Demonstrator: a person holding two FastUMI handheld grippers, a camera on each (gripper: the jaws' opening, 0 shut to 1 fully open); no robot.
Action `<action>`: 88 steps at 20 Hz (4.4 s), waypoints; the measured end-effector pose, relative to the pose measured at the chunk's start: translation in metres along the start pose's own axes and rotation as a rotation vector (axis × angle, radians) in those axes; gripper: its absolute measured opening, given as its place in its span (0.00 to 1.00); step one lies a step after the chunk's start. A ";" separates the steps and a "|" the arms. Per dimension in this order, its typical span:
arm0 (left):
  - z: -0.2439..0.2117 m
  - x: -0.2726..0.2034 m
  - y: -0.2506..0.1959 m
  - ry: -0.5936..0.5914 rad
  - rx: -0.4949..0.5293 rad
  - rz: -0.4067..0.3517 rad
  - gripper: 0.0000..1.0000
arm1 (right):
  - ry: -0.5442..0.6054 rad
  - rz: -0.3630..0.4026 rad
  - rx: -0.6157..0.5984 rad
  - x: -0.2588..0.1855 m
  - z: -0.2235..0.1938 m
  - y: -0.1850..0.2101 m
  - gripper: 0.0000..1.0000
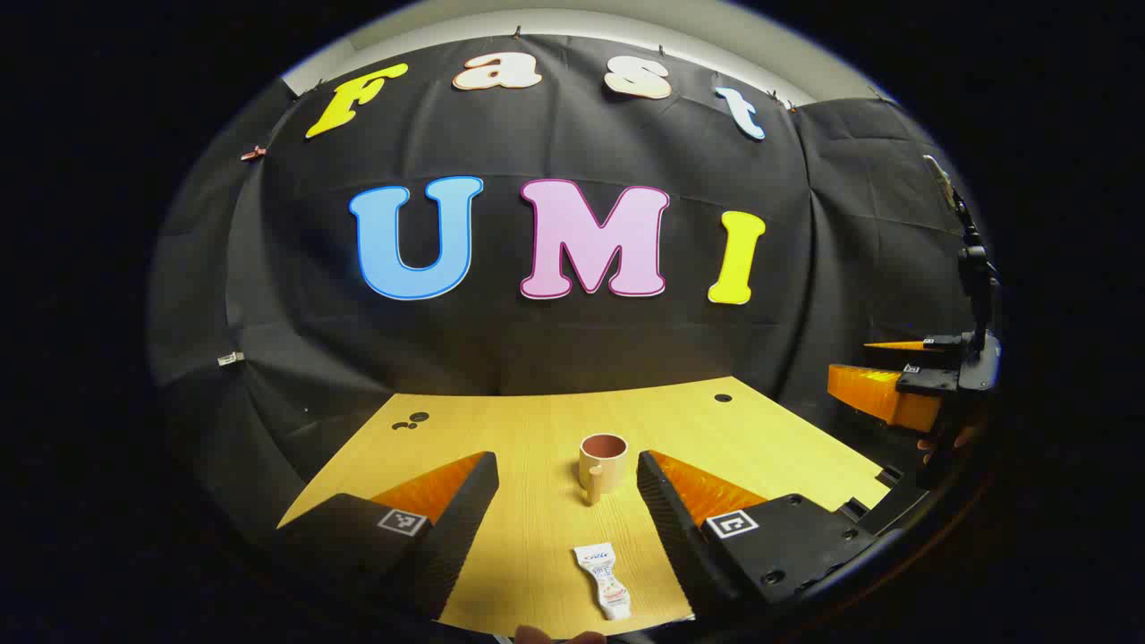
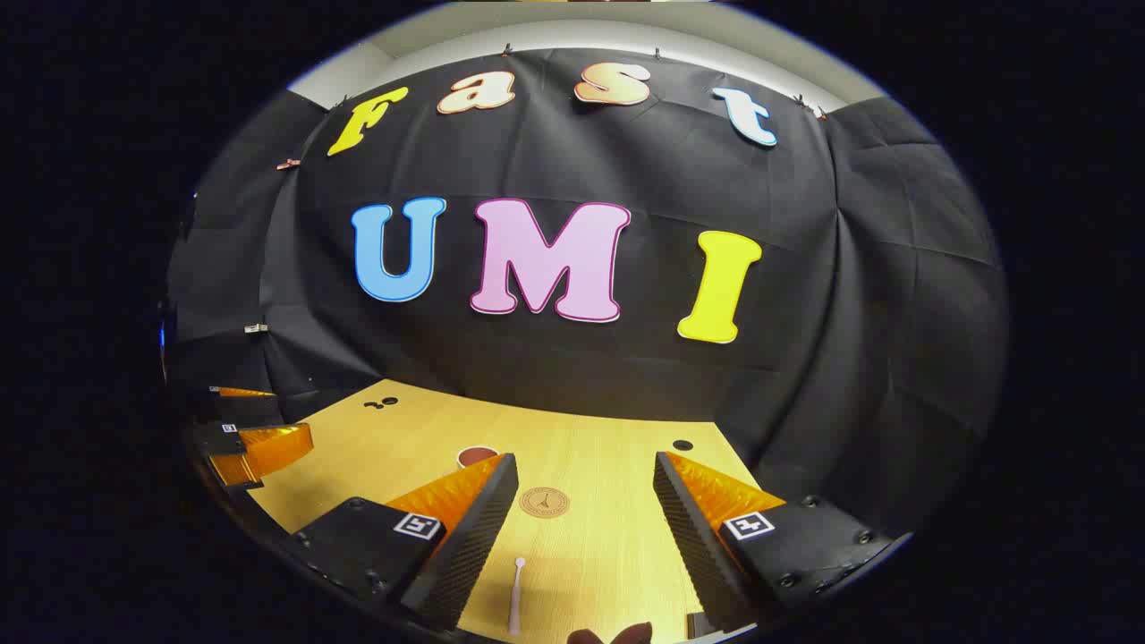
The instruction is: Put the toothbrush and toothpaste on the desktop into the cup, then pick up the cup and place it on the coaster on the desktop.
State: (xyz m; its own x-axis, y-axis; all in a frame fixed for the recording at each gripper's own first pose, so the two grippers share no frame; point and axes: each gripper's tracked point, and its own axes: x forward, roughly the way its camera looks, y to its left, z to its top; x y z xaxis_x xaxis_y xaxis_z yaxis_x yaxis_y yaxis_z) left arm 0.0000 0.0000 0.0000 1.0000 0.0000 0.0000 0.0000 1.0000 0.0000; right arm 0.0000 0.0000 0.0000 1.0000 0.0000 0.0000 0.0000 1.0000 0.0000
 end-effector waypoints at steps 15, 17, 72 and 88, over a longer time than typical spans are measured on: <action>-0.005 0.008 -0.008 0.028 0.010 0.000 0.97 | 0.013 0.007 -0.006 0.006 -0.004 -0.004 0.98; -0.007 0.009 -0.010 0.035 0.010 -0.001 0.97 | 0.016 0.010 -0.007 0.007 -0.006 -0.005 0.97; -0.238 0.072 -0.002 0.739 -0.124 -0.196 0.20 | 1.044 0.092 0.024 0.051 -0.323 0.091 0.67; -0.212 0.051 0.021 0.642 -0.166 -0.178 0.19 | 0.982 0.094 0.122 0.057 -0.319 0.091 0.06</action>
State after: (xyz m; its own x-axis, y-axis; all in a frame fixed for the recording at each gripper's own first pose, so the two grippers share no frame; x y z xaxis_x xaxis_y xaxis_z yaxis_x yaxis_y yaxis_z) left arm 0.0514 0.0212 -0.2116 0.7869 -0.2158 -0.5782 0.1132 0.9715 -0.2084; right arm 0.0565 0.0907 -0.3193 0.5522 0.1341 -0.8229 -0.0240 0.9891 0.1450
